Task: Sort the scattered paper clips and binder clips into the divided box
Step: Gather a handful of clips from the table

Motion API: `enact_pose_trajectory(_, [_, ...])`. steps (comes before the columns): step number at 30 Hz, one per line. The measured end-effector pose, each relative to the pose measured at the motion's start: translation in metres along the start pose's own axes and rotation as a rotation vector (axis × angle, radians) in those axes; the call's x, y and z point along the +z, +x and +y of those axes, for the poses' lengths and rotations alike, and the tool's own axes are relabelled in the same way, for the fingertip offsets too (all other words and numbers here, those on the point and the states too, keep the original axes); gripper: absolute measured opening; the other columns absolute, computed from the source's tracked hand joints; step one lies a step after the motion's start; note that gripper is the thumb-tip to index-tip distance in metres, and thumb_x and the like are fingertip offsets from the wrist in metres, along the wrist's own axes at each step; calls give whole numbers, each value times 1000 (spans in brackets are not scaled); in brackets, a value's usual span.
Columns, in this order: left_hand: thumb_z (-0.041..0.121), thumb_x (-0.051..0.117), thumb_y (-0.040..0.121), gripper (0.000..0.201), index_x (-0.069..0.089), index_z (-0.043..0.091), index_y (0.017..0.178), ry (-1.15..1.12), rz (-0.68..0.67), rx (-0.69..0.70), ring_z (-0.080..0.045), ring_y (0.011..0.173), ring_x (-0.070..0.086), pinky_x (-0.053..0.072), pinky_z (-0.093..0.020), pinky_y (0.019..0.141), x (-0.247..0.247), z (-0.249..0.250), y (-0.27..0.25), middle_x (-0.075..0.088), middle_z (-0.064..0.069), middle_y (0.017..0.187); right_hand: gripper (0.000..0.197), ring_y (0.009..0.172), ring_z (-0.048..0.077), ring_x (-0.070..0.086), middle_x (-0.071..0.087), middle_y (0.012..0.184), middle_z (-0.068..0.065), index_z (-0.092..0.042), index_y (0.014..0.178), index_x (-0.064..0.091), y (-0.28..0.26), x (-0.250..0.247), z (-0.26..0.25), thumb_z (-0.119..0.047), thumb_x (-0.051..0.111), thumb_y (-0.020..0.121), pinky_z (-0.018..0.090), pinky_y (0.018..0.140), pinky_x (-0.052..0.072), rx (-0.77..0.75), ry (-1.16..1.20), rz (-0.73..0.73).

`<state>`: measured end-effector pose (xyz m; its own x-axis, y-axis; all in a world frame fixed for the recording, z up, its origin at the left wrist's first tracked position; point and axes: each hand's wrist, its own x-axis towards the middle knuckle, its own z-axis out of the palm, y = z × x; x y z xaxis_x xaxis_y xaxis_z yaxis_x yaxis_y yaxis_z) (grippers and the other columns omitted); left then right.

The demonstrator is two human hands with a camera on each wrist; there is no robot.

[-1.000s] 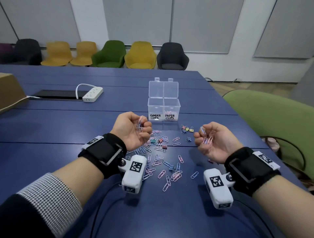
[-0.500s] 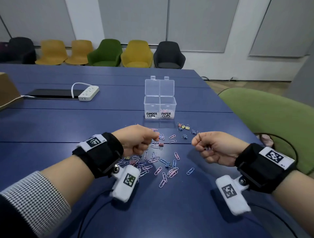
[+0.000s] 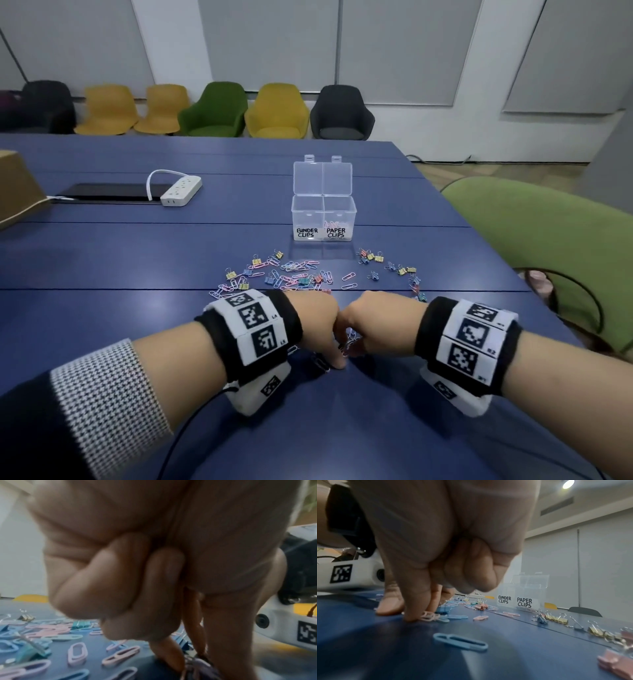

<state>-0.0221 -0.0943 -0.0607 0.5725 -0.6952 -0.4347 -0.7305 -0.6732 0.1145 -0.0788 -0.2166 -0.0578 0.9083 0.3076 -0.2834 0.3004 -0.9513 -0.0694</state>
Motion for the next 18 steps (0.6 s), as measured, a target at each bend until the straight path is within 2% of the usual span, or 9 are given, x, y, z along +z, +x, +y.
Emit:
enact_pose_trajectory(1, [42, 72, 78, 32, 69, 13, 90, 1, -12, 11, -21, 71, 53, 40, -26, 64, -1, 0, 1, 55, 0, 68, 20, 79, 22, 53, 67, 91, 3, -20, 106, 65, 1, 0, -1, -24, 62, 86, 24, 62, 33, 1, -7, -4])
enact_pose_trajectory(3, [37, 70, 80, 27, 60, 12, 74, 28, -20, 5, -22, 69, 50, 39, -26, 64, 0, -2, 2, 52, -1, 65, 16, 75, 22, 49, 61, 83, 2, -17, 102, 65, 1, 1, -2, -22, 61, 87, 24, 53, 31, 12, -26, -14])
enact_pose_trajectory(5, [35, 67, 82, 32, 52, 13, 65, 56, -20, -13, -23, 69, 48, 40, -28, 63, 1, -3, 2, 51, -2, 65, 17, 77, 26, 53, 65, 87, 6, -12, 99, 64, 1, 3, -2, -23, 57, 89, 25, 57, 37, 17, -54, -20])
enact_pose_trajectory(6, [35, 65, 83, 34, 49, 13, 63, 65, -21, -17, -23, 68, 47, 39, -29, 62, 1, -2, 2, 49, -2, 64, 20, 82, 30, 58, 67, 92, 10, -9, 99, 64, 1, 4, -1, -24, 55, 89, 29, 63, 41, 18, -74, -25])
enact_pose_trajectory(8, [33, 63, 85, 35, 46, 13, 61, 88, -25, -15, -23, 68, 46, 38, -28, 59, 2, 0, 1, 45, -1, 61, 23, 87, 34, 61, 67, 96, 15, -5, 98, 64, 1, 5, 0, -23, 53, 89, 33, 66, 44, 18, -107, -34])
enact_pose_trajectory(10, [31, 61, 87, 37, 44, 14, 59, 112, -26, -10, -24, 68, 45, 37, -28, 58, 2, 1, 0, 43, -1, 60, 23, 81, 34, 58, 67, 96, 16, -4, 94, 61, 0, 6, -1, -24, 52, 90, 33, 65, 42, 19, -136, -41])
enact_pose_trajectory(12, [29, 56, 89, 39, 40, 13, 57, 136, -22, 1, -24, 64, 42, 35, -28, 56, 4, 1, 0, 40, -3, 58, 17, 74, 31, 50, 65, 96, 16, -9, 86, 53, -2, 7, -2, -26, 52, 89, 31, 63, 39, 27, -158, -48])
enact_pose_trajectory(15, [27, 49, 90, 40, 35, 12, 56, 152, -19, 10, -22, 55, 33, 30, -26, 49, 5, 1, -3, 36, -4, 57, 18, 72, 30, 48, 63, 91, 17, -11, 82, 50, -3, 8, -1, -27, 52, 88, 31, 62, 40, 57, -159, -51])
enact_pose_trajectory(18, [24, 45, 90, 39, 35, 11, 55, 164, -28, 16, -25, 60, 35, 33, -28, 53, 5, 2, -4, 36, -5, 56, 21, 70, 31, 49, 55, 80, 14, -7, 81, 54, -1, 10, 2, -28, 52, 88, 32, 62, 41, 84, -143, -76])
